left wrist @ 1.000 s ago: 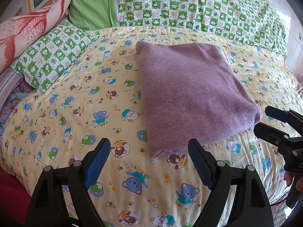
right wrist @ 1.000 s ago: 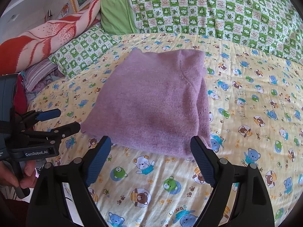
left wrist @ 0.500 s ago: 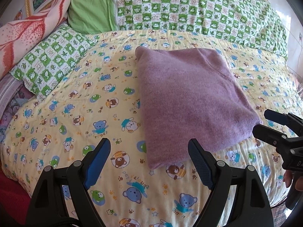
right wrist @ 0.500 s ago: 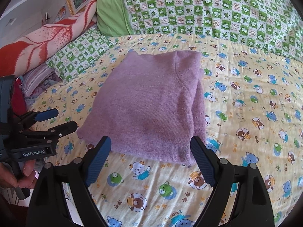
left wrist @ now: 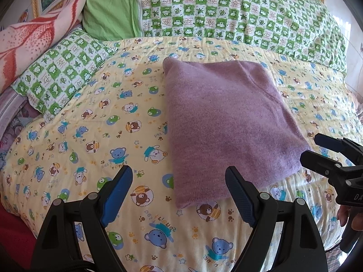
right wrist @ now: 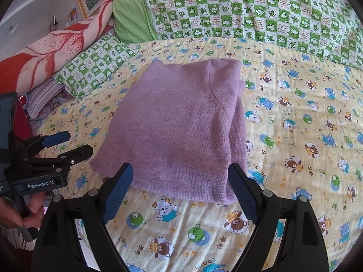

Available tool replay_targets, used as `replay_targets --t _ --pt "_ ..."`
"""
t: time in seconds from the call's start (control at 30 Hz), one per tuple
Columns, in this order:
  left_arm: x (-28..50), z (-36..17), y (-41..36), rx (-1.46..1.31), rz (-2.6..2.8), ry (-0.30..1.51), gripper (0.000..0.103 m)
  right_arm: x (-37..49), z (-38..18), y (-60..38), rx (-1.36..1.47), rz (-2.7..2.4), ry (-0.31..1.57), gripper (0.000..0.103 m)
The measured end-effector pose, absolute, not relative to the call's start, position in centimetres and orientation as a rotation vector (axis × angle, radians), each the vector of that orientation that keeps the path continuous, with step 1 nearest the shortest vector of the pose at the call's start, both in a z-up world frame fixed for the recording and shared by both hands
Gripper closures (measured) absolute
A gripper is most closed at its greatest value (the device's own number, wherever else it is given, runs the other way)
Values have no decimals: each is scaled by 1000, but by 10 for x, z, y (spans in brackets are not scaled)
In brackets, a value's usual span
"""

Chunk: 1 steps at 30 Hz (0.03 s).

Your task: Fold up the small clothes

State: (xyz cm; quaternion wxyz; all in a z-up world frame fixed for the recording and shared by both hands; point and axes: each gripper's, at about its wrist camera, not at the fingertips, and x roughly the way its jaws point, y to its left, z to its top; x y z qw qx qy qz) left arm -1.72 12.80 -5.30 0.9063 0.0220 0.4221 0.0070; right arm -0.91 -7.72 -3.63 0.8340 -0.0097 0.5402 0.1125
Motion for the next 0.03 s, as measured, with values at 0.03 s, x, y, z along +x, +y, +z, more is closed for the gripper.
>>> replay_targets --t 0.03 --pt "-17 -53 128 43 14 875 19 -8 -36 -77 -20 240 1143 17"
